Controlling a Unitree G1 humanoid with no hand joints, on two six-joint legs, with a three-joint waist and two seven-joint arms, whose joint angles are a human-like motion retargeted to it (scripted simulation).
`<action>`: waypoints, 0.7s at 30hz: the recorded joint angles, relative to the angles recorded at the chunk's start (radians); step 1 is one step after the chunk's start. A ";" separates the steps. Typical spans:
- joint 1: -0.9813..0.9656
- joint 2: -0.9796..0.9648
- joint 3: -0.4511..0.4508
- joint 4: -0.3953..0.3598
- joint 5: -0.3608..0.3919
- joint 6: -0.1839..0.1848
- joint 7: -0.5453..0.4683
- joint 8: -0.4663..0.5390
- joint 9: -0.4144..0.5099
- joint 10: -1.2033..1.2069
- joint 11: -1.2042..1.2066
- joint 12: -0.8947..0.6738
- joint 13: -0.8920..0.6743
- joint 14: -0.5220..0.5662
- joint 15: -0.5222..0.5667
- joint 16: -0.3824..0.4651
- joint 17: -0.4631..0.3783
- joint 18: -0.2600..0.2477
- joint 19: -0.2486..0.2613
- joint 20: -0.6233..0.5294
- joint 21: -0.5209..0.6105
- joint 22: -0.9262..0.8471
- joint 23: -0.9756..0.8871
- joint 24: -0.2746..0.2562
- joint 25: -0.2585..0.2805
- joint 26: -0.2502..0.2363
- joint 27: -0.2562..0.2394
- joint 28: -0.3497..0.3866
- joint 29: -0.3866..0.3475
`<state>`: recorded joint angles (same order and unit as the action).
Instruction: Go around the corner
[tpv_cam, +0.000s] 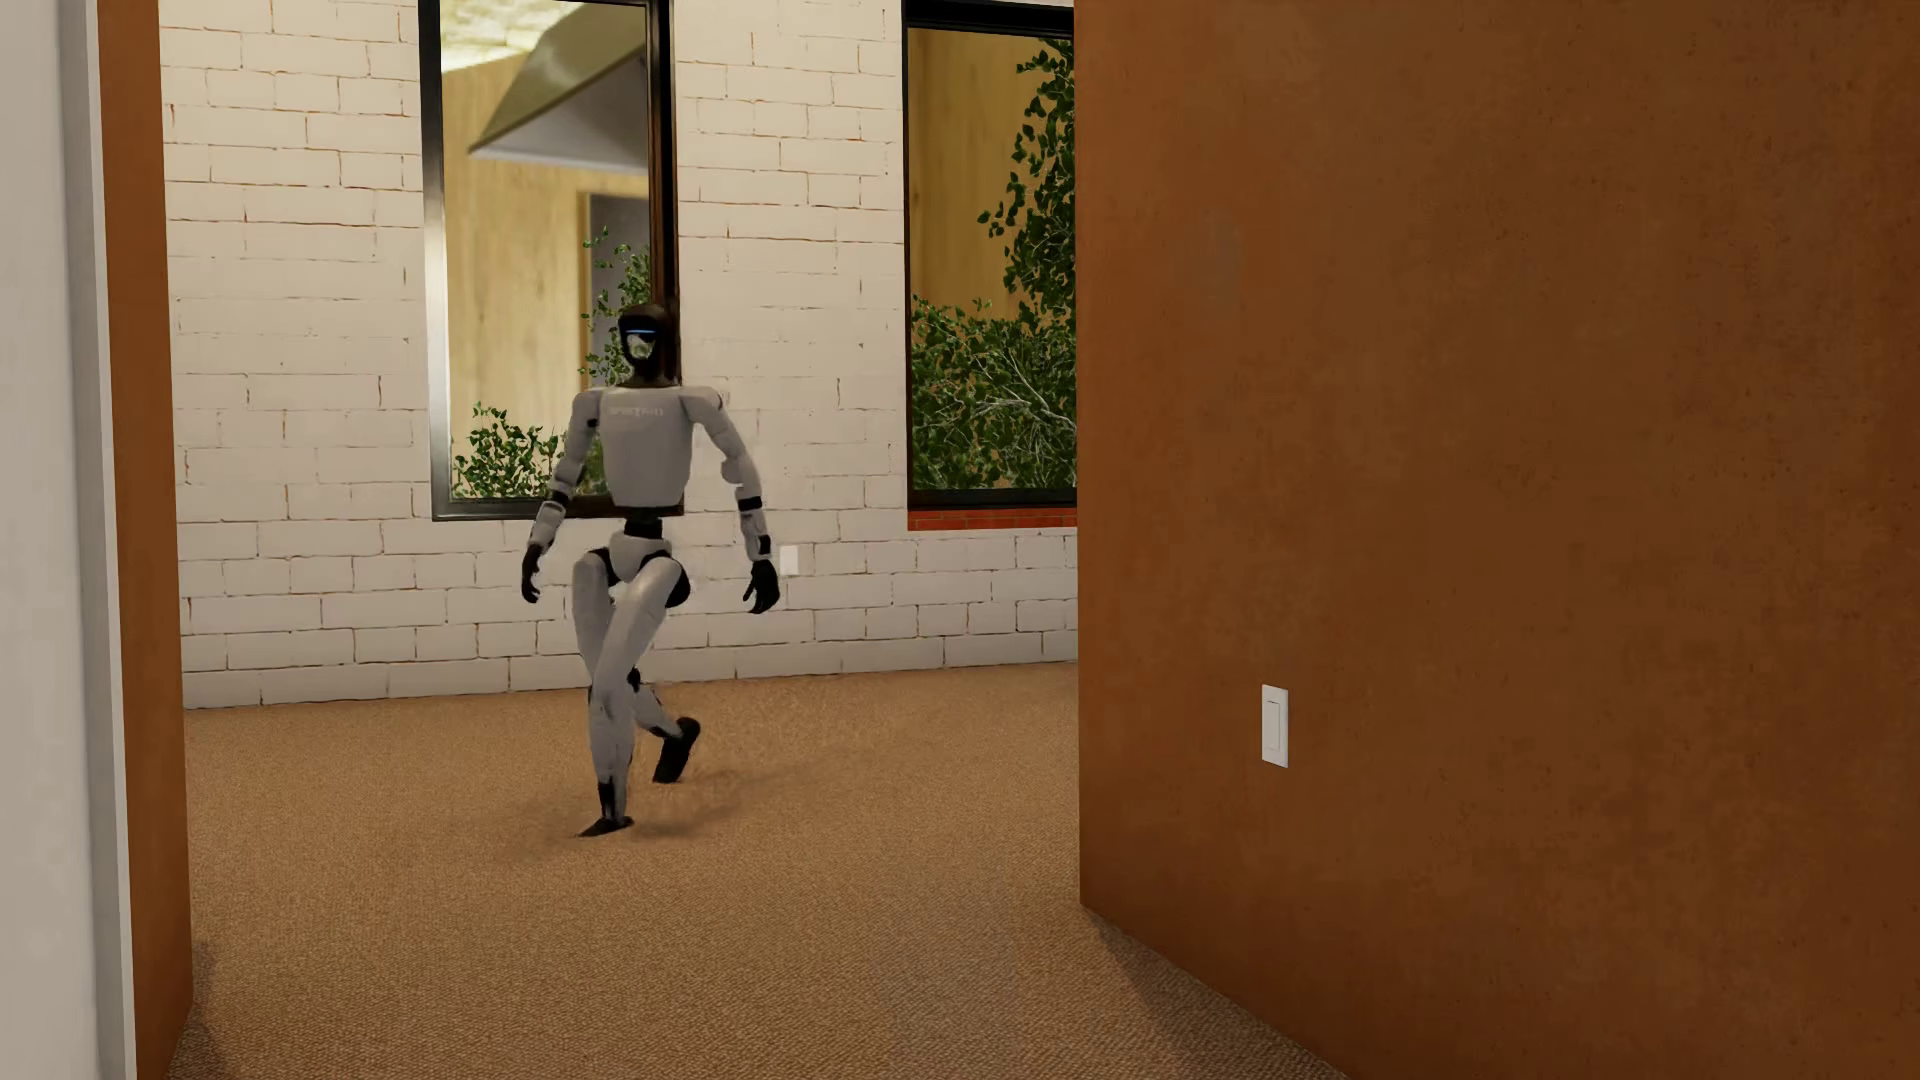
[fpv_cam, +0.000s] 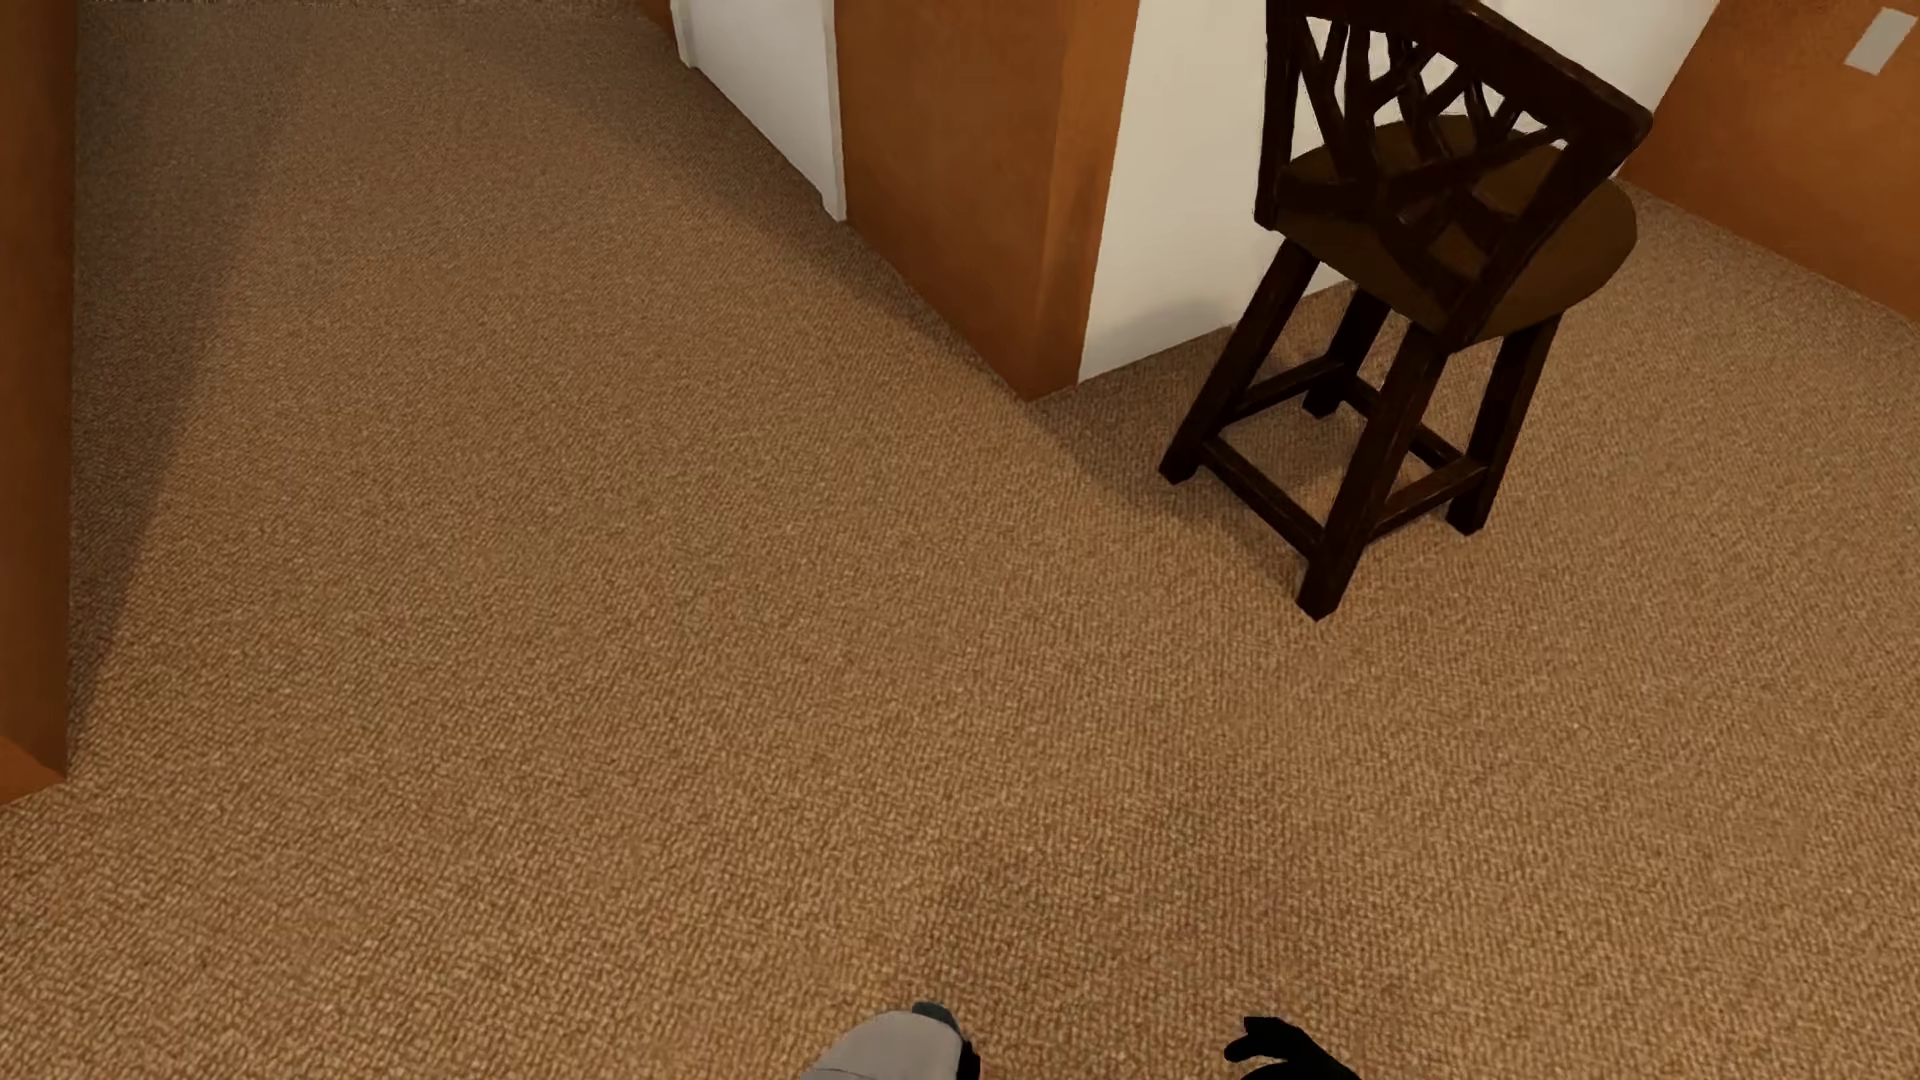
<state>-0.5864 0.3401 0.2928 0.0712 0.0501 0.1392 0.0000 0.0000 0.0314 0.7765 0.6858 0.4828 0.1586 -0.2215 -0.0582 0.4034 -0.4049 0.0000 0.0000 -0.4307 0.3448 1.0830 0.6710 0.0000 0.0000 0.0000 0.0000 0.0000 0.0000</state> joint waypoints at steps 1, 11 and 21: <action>0.037 -0.056 -0.019 -0.054 -0.043 -0.008 0.000 0.000 0.030 0.115 0.235 -0.026 0.021 -0.046 0.101 -0.002 0.015 0.000 0.000 -0.015 0.011 0.017 0.083 0.000 0.000 0.000 0.000 0.000 0.000; 0.859 -0.903 -0.442 -0.054 -0.029 0.043 0.000 0.000 0.006 -0.299 -0.197 -0.220 0.271 0.201 -0.004 0.004 0.059 0.000 0.000 0.042 0.209 -0.559 0.300 0.000 0.000 0.000 0.000 0.000 0.000; 0.372 -0.461 -0.228 0.026 0.136 0.024 0.000 0.000 0.073 0.547 -0.104 -0.150 0.052 -0.060 0.037 -0.022 -0.036 0.000 0.000 -0.049 0.177 -0.205 0.225 0.000 0.000 0.000 0.000 0.000 0.000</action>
<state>-0.2140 -0.1211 0.0645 0.0971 0.1856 0.1637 0.0000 0.0000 0.1045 1.3238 0.5815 0.3330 0.2108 -0.2813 -0.0209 0.3810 -0.4409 0.0000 0.0000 -0.4796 0.5222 0.8777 0.8957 0.0000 0.0000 0.0000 0.0000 0.0000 0.0000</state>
